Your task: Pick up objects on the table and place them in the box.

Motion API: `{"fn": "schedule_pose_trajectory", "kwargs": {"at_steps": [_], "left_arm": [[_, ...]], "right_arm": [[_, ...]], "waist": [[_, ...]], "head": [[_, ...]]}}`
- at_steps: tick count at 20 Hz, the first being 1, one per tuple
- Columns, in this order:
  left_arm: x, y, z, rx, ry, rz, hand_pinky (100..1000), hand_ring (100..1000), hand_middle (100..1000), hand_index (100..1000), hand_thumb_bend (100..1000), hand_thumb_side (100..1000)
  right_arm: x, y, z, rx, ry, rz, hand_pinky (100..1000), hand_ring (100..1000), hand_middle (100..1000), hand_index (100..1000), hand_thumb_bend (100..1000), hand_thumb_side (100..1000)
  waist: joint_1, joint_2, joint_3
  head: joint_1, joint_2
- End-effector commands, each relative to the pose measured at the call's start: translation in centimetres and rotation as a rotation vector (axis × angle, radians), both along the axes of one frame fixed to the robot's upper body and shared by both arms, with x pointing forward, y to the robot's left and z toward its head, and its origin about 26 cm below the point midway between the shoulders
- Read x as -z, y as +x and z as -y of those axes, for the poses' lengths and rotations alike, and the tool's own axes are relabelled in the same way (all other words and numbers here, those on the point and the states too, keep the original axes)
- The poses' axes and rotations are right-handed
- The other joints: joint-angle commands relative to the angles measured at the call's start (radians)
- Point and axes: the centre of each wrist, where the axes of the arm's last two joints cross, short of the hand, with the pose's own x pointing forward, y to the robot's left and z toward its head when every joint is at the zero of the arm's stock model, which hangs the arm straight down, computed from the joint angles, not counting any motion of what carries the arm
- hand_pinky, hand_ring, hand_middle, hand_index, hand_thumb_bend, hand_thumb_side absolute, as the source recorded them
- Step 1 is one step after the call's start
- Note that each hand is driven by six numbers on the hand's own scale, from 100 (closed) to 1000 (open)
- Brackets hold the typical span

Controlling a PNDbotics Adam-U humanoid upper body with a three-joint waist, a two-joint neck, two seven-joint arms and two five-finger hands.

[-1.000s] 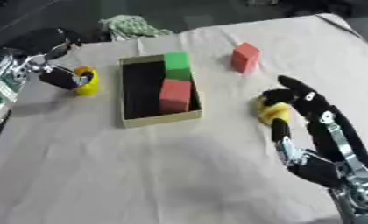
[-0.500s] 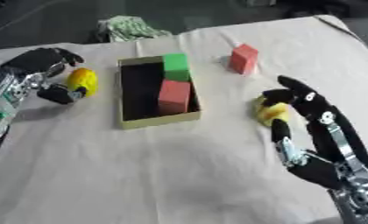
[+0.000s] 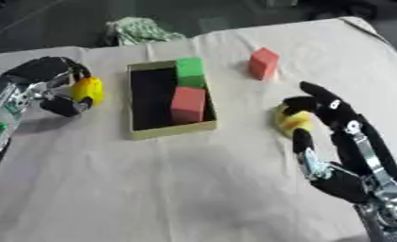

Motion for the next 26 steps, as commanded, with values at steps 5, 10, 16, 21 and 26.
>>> {"fn": "schedule_pose_trajectory", "kwargs": {"at_steps": [5,10,16,21,26], "left_arm": [[-1.5,-0.3,-0.5,0.001,0.004,0.120,658,522,485,704,197,298],[-2.3,-0.5,-0.5,0.023,-0.023,0.184,629,482,431,653,130,268],[-5.1,-1.5,0.7,0.109,-0.075,0.261,629,477,418,643,100,243],[-6.4,-2.4,3.7,0.230,-0.086,0.289,635,485,420,650,100,236],[-5.7,-2.6,7.0,0.331,-0.066,0.277,642,493,430,657,100,237]], "right_arm": [[-0.8,-0.1,0.1,0.000,-0.002,0.031,815,796,637,940,100,432],[-0.8,-0.1,0.2,0.002,-0.002,0.030,814,796,637,940,100,432],[-0.7,-0.2,0.2,0.005,-0.005,0.028,815,796,637,940,100,432],[-0.7,-0.2,0.2,-0.001,-0.006,0.026,815,796,637,940,100,432],[-0.8,-0.2,0.0,-0.012,-0.002,0.027,815,795,637,940,100,433]], "waist": [[-0.004,-0.016,0.003],[-0.003,-0.017,0.005],[-0.001,-0.019,0.008],[-0.001,-0.021,0.004],[-0.002,-0.021,-0.009]], "head": [[-0.001,-0.012],[-0.002,-0.011],[-0.002,-0.008],[0.003,-0.009],[0.010,-0.009]]}}
